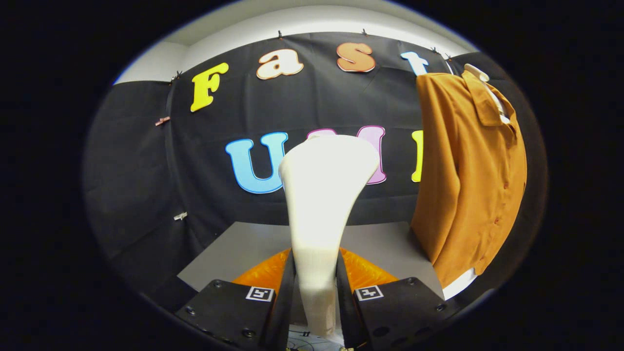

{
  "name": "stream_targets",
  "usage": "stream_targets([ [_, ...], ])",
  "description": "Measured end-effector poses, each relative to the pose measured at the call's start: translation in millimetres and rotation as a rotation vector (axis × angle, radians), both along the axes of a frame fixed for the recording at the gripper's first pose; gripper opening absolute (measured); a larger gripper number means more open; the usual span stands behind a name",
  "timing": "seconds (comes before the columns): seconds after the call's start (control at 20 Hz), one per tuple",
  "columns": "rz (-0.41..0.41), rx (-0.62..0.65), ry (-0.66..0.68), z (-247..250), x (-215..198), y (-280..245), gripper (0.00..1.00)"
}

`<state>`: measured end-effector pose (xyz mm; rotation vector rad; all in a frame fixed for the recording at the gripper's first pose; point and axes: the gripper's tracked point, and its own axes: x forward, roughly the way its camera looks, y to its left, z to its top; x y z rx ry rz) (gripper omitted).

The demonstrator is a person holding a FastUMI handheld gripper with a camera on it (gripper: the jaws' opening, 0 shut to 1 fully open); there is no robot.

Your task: Iron the clothes twice with a garment steamer, once on the left side and once on the right side.

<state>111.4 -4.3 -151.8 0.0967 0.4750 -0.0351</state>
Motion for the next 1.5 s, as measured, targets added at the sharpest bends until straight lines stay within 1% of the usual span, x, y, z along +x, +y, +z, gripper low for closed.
stream_targets([
  [0.2,-0.033,-0.003,-0.034,20,-40,5,0.46],
  [0.35,-0.073,-0.022,-0.079,38,-65,1,0.46],
  [0.55,-0.133,-0.043,-0.126,58,-94,-20,0.45],
  [0.7,-0.186,-0.06,-0.151,72,-110,-48,0.46],
  [0.85,-0.227,-0.067,-0.197,89,-114,-83,0.45],
  [1.1,-0.234,-0.108,-0.226,102,-111,-151,0.46],
  [1.4,-0.207,-0.097,-0.243,101,-92,-223,0.46],
  [1.5,-0.201,-0.087,-0.244,100,-77,-241,0.46],
])
